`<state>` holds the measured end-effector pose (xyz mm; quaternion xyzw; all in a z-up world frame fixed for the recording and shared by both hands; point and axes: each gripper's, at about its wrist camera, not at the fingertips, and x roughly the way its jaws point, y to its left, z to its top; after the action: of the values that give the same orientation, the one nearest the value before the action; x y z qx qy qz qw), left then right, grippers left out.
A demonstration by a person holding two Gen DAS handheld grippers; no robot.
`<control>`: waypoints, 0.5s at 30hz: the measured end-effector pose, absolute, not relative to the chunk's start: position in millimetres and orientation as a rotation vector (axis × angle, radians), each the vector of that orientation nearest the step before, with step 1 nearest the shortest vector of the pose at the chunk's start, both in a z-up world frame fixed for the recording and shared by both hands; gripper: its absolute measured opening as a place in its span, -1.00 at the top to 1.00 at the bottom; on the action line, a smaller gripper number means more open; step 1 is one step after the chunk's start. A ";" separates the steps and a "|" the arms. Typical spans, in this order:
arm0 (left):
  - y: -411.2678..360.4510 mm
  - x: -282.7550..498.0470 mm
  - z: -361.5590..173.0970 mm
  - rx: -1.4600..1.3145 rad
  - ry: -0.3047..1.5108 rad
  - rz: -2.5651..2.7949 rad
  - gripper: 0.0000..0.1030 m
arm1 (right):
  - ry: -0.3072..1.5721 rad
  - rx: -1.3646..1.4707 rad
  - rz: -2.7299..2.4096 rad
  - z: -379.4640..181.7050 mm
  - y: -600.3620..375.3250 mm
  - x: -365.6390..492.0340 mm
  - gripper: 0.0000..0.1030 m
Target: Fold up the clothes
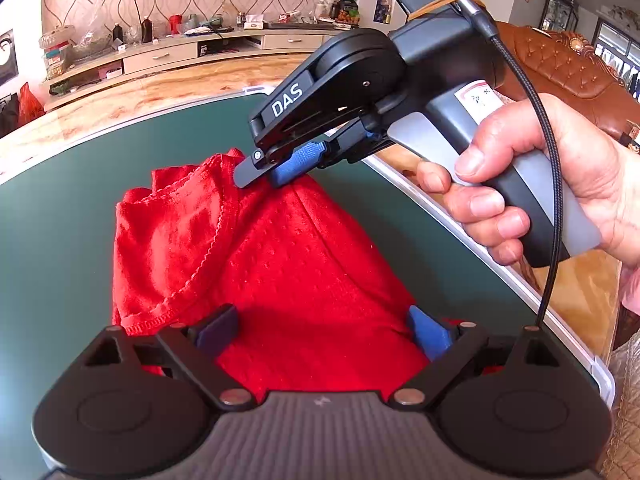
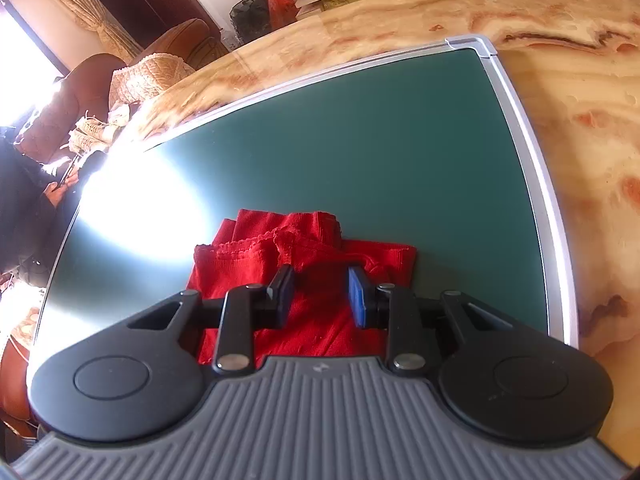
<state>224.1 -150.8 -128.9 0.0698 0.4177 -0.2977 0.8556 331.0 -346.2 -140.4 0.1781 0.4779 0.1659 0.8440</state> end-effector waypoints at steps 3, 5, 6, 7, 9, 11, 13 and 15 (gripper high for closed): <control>-137.3 223.9 -124.1 0.112 0.856 -0.641 -0.85 | 0.984 0.393 0.361 -133.8 -348.9 323.5 0.33; -126.9 227.0 -122.6 0.081 0.859 -0.662 -0.85 | 0.947 0.391 0.375 -126.1 -349.1 314.7 0.33; -121.8 228.6 -122.0 0.064 0.864 -0.675 -0.85 | 0.944 0.364 0.367 -125.5 -346.0 313.2 0.33; -116.8 229.8 -121.6 0.048 0.865 -0.685 -0.85 | 0.941 0.337 0.358 -124.9 -342.8 311.8 0.33; -108.8 230.2 -123.7 0.027 0.860 -0.671 -0.90 | 0.946 0.284 0.337 -127.5 -336.8 312.0 0.33; -105.8 230.3 -131.0 0.024 0.881 -0.663 -0.90 | 0.958 0.304 0.321 -137.5 -338.1 318.1 0.33; -103.7 226.3 -134.9 0.039 0.875 -0.657 -0.90 | 0.952 0.366 0.331 -144.1 -343.3 322.7 0.33; -102.5 223.0 -135.0 0.049 0.873 -0.652 -0.91 | 0.959 0.395 0.323 -142.3 -345.7 322.8 0.33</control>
<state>223.0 -102.5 -135.0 0.0233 0.4153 -0.3100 0.8550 322.8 -345.7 -142.3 0.1878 0.4562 0.1535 0.8562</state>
